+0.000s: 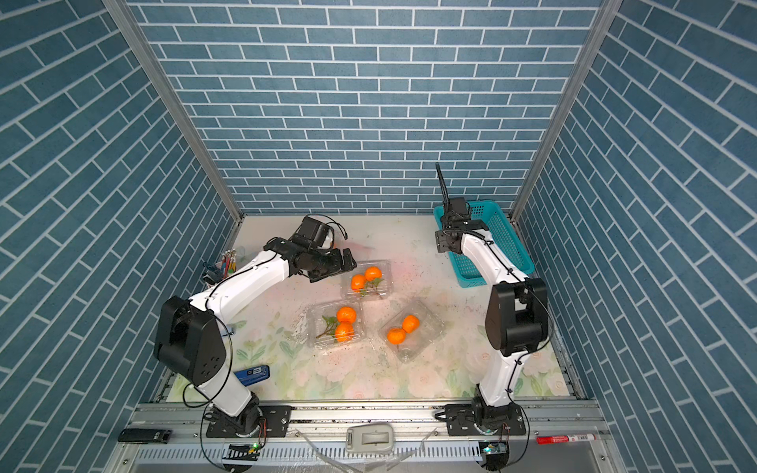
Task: Take oranges out of containers
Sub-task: Move the basket to the corner of the board, then move the packing box to the center of the board.
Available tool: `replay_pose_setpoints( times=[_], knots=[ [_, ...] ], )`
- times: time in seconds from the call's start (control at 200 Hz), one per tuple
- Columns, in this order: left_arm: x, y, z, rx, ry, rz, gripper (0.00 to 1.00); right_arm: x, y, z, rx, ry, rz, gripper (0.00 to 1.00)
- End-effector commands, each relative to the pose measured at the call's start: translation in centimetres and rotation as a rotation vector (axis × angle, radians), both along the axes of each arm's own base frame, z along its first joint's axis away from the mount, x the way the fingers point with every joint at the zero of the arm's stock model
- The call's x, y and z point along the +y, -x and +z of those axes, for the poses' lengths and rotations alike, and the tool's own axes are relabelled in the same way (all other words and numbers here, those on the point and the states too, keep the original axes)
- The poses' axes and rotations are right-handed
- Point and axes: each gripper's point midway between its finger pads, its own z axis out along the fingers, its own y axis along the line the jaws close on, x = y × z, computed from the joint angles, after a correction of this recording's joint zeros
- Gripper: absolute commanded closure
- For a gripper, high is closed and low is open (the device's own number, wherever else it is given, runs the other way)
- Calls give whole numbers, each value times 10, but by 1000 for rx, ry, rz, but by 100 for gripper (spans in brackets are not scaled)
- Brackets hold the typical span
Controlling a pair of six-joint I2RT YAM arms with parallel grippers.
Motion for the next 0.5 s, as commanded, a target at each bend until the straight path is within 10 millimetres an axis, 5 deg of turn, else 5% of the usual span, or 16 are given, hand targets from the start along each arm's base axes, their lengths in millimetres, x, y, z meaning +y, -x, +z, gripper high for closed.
replay_pose_setpoints(
  times=[0.0, 0.115, 0.315, 0.495],
  knots=[
    [17, 2, -7, 38, 34, 35, 1, 25, 16, 43, -59, -234, -13, 13],
    [12, -2, -7, 48, 139, 37, 1, 67, 30, 38, -27, -408, 44, 5],
    [0, -7, -23, 86, 199, 41, 1, 147, 65, -13, 123, -544, 157, 4],
    [-7, -7, -39, 96, 202, 29, 1, 174, 82, -52, 203, -656, 158, 4]
  ],
)
